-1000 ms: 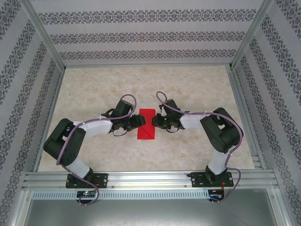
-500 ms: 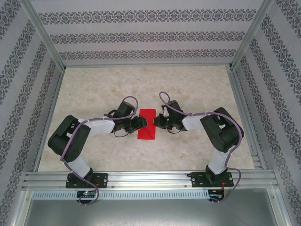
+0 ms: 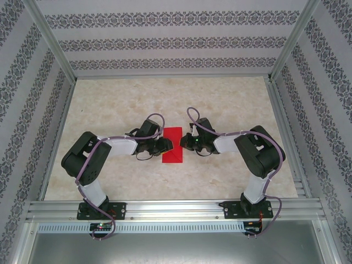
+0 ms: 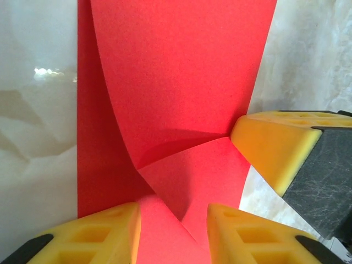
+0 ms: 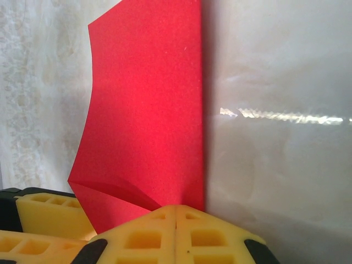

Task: Fold a paper plane with a square sheet of paper (pick it up from the middle)
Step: Turn over the paper at the center of the table.

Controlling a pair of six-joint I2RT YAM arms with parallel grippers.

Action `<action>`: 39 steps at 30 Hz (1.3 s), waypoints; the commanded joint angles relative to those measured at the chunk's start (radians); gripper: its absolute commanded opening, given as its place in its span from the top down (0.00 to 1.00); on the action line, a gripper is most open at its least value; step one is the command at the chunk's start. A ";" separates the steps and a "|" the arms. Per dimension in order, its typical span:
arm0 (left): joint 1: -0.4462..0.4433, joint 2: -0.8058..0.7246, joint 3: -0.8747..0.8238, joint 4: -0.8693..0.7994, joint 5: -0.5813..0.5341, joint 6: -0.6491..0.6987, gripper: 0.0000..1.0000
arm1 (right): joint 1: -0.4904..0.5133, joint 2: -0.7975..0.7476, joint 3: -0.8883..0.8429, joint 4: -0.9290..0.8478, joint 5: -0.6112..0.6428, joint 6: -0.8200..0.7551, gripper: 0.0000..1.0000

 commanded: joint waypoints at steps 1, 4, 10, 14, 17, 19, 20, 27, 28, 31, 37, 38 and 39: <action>-0.014 0.015 0.027 0.053 0.013 0.007 0.65 | -0.012 0.010 -0.022 0.011 0.019 0.004 0.95; -0.014 0.018 0.031 0.055 0.016 0.010 0.67 | -0.012 0.012 -0.024 0.012 0.019 0.005 0.94; -0.014 0.015 0.039 0.050 0.007 0.026 0.73 | -0.012 0.010 -0.023 0.017 0.016 0.009 0.95; -0.015 0.018 0.043 0.051 -0.006 0.038 0.77 | -0.013 0.000 -0.022 0.012 0.010 0.010 0.94; -0.013 0.024 0.051 0.045 -0.009 0.048 0.79 | -0.014 -0.024 -0.013 -0.001 0.009 0.013 0.91; -0.014 0.028 0.054 0.043 -0.011 0.056 0.81 | -0.015 -0.047 -0.003 -0.019 0.004 0.015 0.86; -0.014 0.031 0.056 0.042 -0.012 0.062 0.82 | -0.015 -0.061 0.004 -0.033 0.004 0.016 0.83; -0.013 0.019 0.047 0.090 -0.024 0.123 0.96 | -0.024 -0.261 0.036 -0.208 0.119 -0.030 0.47; -0.013 0.002 0.036 0.095 -0.034 0.133 0.97 | -0.027 -0.294 0.037 -0.230 0.151 -0.045 0.42; -0.013 -0.060 0.034 0.056 -0.054 0.174 0.98 | -0.038 -0.394 0.039 -0.286 0.236 -0.088 0.30; -0.019 -0.216 0.134 -0.260 -0.165 0.305 0.98 | -0.052 -0.518 0.024 -0.331 0.386 -0.139 0.02; -0.021 -0.234 0.164 -0.326 -0.198 0.320 0.98 | -0.054 -0.531 0.019 -0.333 0.403 -0.138 0.02; -0.023 -0.254 0.200 -0.403 -0.236 0.343 0.98 | -0.056 -0.545 0.012 -0.334 0.419 -0.139 0.02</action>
